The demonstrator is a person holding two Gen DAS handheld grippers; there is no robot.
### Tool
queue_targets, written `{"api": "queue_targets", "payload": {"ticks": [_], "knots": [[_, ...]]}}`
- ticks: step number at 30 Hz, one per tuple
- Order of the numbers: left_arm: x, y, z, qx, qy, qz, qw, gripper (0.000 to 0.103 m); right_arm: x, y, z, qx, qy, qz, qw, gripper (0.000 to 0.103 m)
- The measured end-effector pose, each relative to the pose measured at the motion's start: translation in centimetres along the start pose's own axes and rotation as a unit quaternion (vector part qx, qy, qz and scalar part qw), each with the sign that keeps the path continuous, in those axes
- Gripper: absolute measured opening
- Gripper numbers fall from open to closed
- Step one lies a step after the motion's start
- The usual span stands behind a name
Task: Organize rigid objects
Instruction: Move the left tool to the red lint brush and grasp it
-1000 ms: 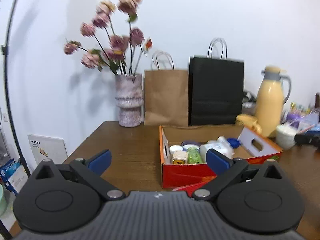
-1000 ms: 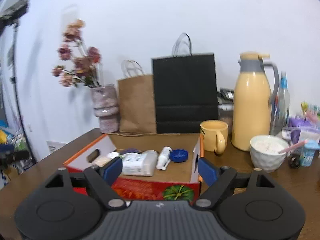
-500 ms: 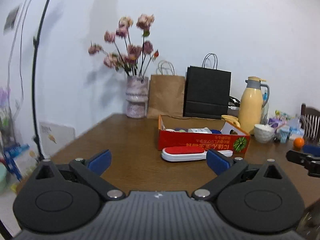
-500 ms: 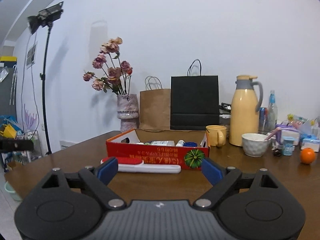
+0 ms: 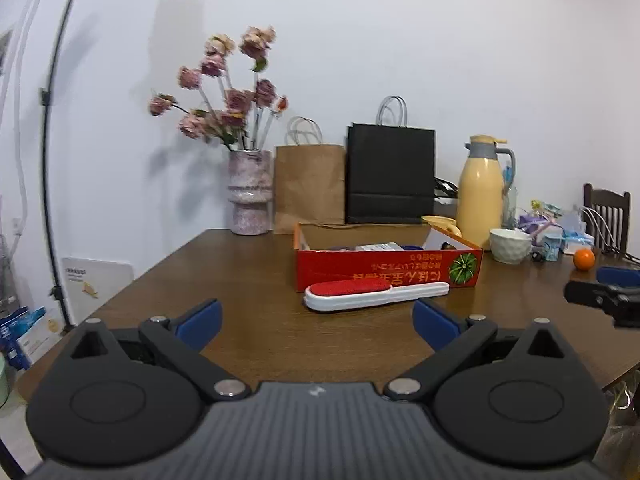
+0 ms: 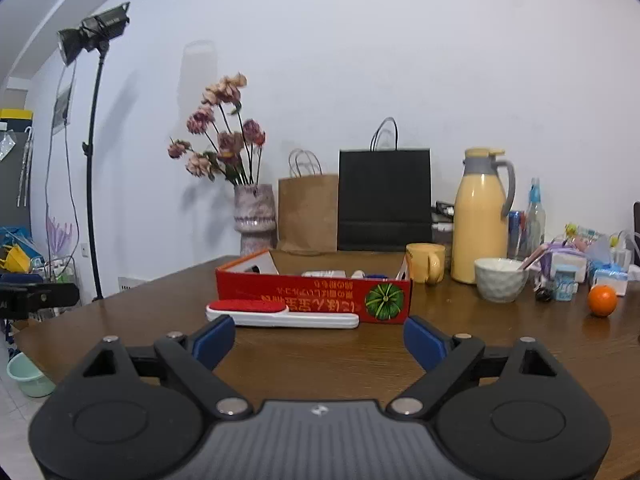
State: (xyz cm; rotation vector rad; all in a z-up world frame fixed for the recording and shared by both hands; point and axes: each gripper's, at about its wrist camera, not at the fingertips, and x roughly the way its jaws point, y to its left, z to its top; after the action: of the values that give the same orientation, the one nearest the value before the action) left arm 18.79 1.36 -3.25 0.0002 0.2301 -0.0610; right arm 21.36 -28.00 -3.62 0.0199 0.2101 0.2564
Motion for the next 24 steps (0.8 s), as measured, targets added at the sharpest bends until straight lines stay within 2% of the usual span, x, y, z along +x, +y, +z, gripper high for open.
{"api": "queue_targets", "payload": {"ticks": [1,3,6,9,11,13,16,17,20,22,24], "knots": [[1.2,0.1,0.2,0.003,0.006,-0.003,1.0000,0.103,1.0,-0.2,0.3,0.001,0.007,-0.001,1.000,0.079],[4.1,0.5,0.9,0.009,0.021,-0.017,0.9996,0.103,4.0,-0.8,1.3,-0.002,0.028,0.006,1.000,0.059],[9.1,0.9,1.8,0.008,0.058,-0.020,0.9981,0.102,9.2,-2.2,2.6,0.008,0.060,0.007,0.998,0.044],[14.6,1.8,2.9,-0.019,0.097,-0.029,0.9947,0.095,15.3,-3.9,3.5,0.032,0.099,0.012,0.994,0.042],[17.5,2.3,3.4,-0.041,0.115,-0.035,0.9919,0.094,18.7,-4.6,3.7,0.037,0.120,0.002,0.992,0.042],[20.4,2.3,3.8,-0.041,0.135,-0.031,0.9895,0.090,21.9,-4.8,3.6,0.030,0.140,-0.001,0.990,0.041],[24.3,2.3,3.5,-0.050,0.172,-0.017,0.9837,0.074,26.2,-5.2,3.0,0.034,0.180,0.005,0.983,0.036],[25.3,2.5,3.2,-0.059,0.189,-0.016,0.9802,0.070,27.2,-5.2,2.7,0.033,0.186,0.004,0.982,0.036],[27.4,3.1,2.5,-0.087,0.209,-0.030,0.9736,0.069,29.1,-4.9,1.7,0.010,0.200,-0.012,0.980,0.033],[28.0,3.2,2.1,-0.090,0.203,-0.037,0.9743,0.066,29.6,-5.1,1.1,0.017,0.204,0.000,0.979,0.024],[27.9,3.2,1.9,-0.095,0.196,-0.053,0.9745,0.056,29.6,-5.3,1.0,0.027,0.202,0.009,0.979,0.017]]}}
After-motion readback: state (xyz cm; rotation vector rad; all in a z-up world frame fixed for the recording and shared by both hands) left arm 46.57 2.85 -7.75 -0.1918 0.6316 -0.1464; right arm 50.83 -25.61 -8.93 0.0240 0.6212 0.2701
